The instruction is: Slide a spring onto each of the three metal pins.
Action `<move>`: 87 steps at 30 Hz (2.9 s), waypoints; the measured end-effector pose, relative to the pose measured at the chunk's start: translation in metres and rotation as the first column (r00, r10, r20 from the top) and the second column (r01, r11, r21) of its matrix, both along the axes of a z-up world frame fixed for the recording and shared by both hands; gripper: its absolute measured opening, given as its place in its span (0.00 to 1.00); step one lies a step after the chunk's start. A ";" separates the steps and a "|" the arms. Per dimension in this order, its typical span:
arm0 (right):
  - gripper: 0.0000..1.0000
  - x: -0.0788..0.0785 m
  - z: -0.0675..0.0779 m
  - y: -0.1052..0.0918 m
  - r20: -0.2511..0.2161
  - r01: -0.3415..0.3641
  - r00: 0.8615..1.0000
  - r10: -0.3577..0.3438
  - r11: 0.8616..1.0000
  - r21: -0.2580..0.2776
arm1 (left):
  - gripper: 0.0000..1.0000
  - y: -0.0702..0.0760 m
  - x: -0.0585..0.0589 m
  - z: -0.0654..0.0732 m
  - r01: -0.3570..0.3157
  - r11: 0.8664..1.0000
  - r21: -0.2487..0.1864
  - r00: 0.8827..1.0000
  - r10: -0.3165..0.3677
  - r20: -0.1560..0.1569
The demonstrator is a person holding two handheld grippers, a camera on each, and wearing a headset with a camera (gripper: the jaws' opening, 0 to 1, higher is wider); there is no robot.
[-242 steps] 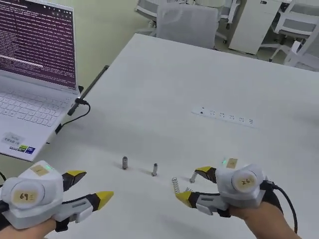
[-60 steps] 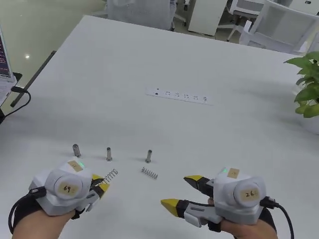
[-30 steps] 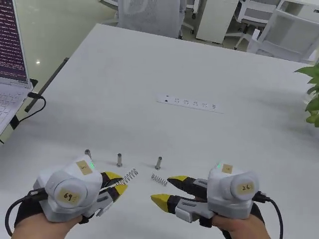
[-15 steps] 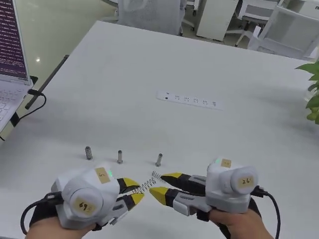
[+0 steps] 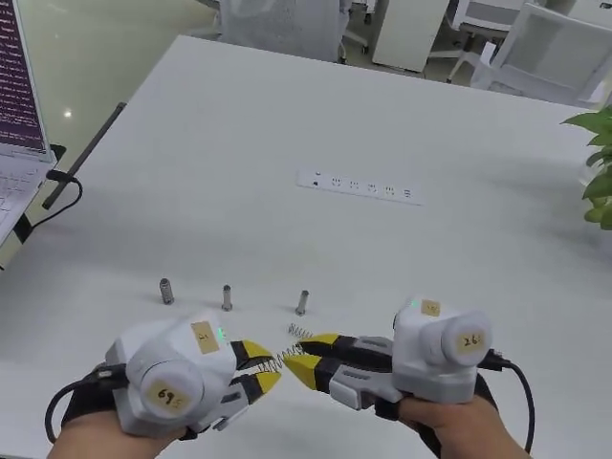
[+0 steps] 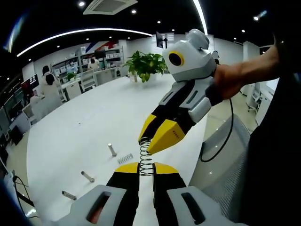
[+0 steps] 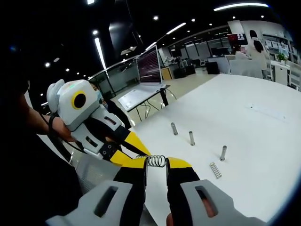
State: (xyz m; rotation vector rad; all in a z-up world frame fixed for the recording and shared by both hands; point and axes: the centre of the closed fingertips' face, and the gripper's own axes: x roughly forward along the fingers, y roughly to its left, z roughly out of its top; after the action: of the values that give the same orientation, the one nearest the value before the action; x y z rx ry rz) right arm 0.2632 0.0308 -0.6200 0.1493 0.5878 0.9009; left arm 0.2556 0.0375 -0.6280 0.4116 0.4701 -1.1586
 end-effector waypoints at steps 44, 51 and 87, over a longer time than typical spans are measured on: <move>0.18 -0.018 -0.001 0.004 0.037 -0.429 0.870 0.492 0.792 -0.434 | 0.02 -0.008 -0.006 -0.013 0.070 0.996 0.047 0.997 -0.071 0.024; 0.18 -0.020 -0.005 0.003 0.017 -0.480 0.831 0.556 0.733 -0.481 | 0.02 -0.011 -0.010 -0.013 0.092 0.994 0.053 0.995 -0.094 0.025; 0.08 -0.016 -0.006 0.014 0.012 -0.514 0.807 0.590 0.713 -0.478 | 0.05 0.007 0.000 -0.009 0.010 1.000 -0.025 0.999 -0.011 -0.044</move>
State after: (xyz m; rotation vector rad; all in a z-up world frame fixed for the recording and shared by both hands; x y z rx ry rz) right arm 0.2468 0.0445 -0.6262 -0.5623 0.6872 1.3187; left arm 0.2555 0.0443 -0.6371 0.3677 0.4919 -1.1846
